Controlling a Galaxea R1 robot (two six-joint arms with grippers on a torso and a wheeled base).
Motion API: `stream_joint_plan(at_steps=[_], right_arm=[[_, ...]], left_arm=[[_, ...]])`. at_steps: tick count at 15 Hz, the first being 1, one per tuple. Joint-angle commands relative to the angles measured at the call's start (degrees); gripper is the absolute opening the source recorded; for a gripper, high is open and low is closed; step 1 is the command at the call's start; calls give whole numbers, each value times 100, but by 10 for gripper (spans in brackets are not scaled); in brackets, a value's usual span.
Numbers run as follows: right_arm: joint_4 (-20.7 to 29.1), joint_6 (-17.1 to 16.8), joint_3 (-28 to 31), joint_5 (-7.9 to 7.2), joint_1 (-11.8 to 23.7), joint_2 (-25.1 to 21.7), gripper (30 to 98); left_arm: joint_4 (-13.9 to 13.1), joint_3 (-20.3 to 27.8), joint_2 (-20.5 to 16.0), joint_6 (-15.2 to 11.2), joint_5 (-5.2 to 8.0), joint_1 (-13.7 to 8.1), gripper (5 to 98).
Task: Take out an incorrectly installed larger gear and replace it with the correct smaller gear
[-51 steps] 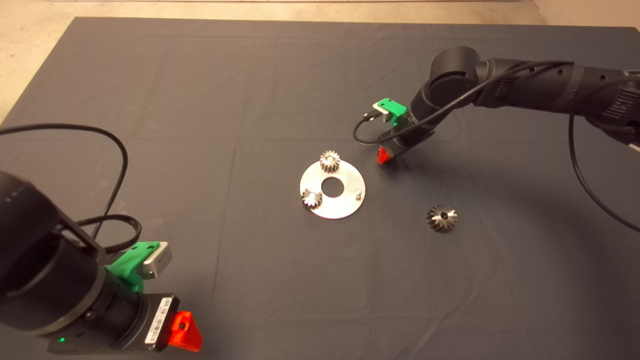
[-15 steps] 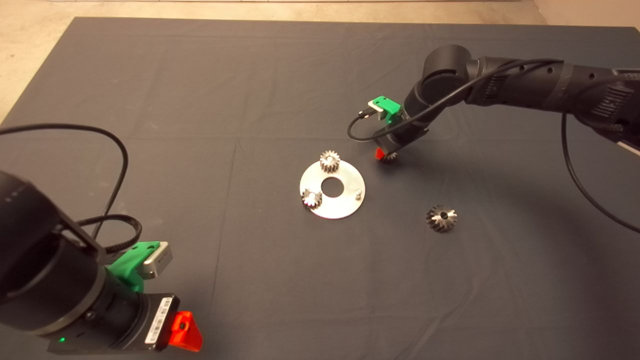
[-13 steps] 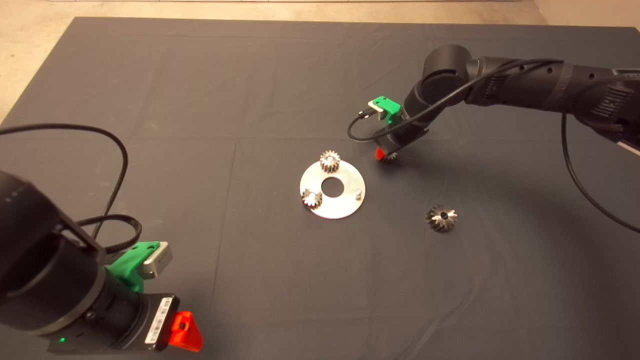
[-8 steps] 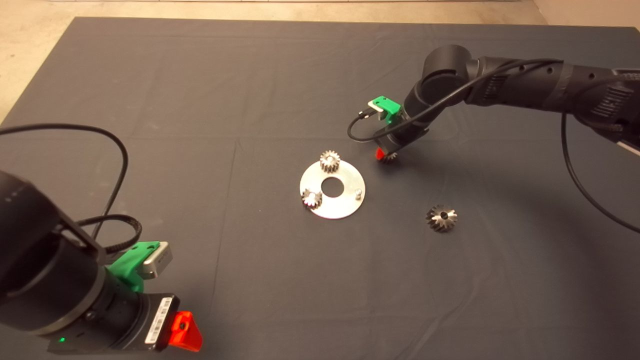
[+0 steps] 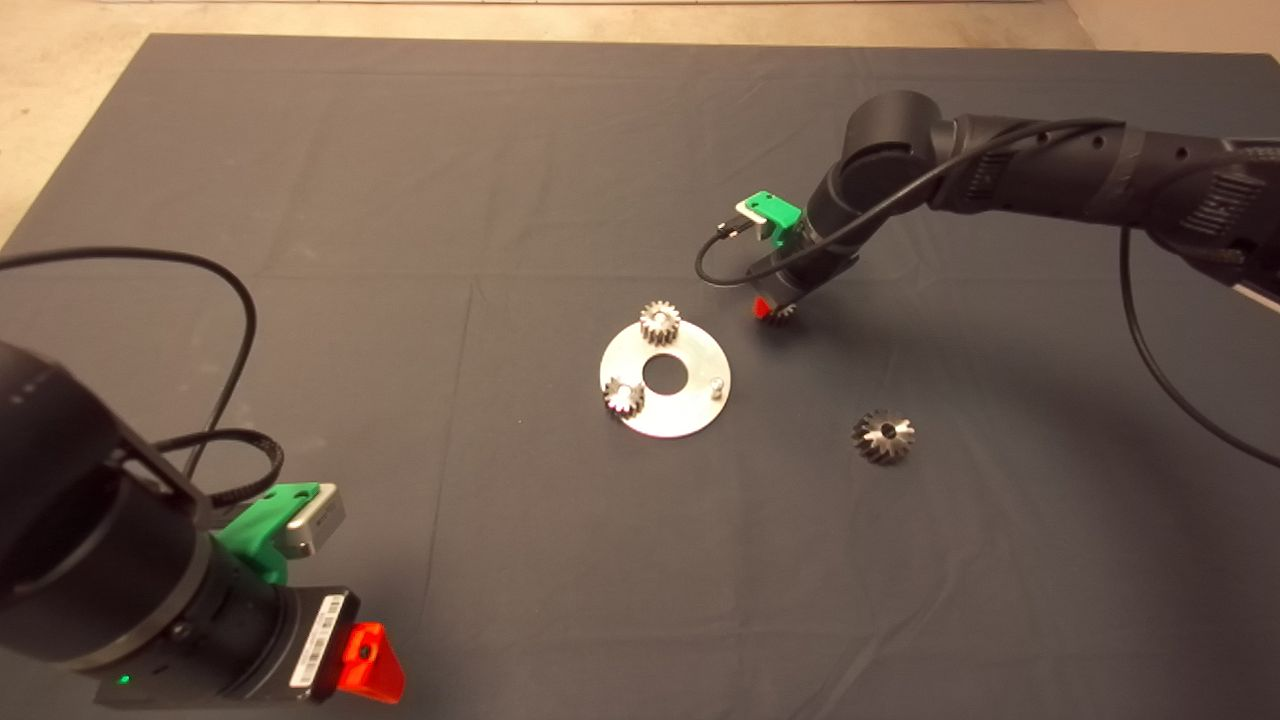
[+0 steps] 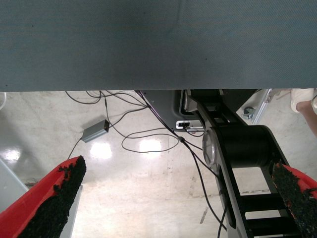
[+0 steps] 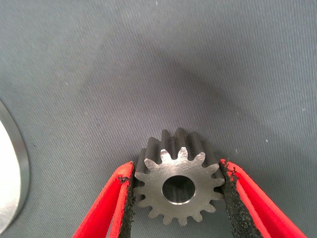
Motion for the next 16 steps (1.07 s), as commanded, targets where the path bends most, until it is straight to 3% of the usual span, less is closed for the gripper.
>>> stream_joint_plan(at_steps=[1,3,5,7,9,12,16], right_arm=[[-194,-8,64,-60,122,22,418],[-185,-8,56,-109,140,14,408],[-185,-47,56,-271,157,22,408],[-185,-186,56,-339,166,57,409],[-168,-554,56,-431,183,58,408],[-159,-679,56,-692,382,-24,406],[-97,-878,56,-675,526,-39,405]], left_arm=[[13,96,-16,23,22,-54,976],[7,78,-8,25,22,-54,976],[7,78,16,47,39,-58,976],[7,52,-56,484,81,-63,976],[7,61,-67,535,101,-63,976],[21,61,-58,579,191,-63,976],[77,95,-93,676,242,-63,976]])
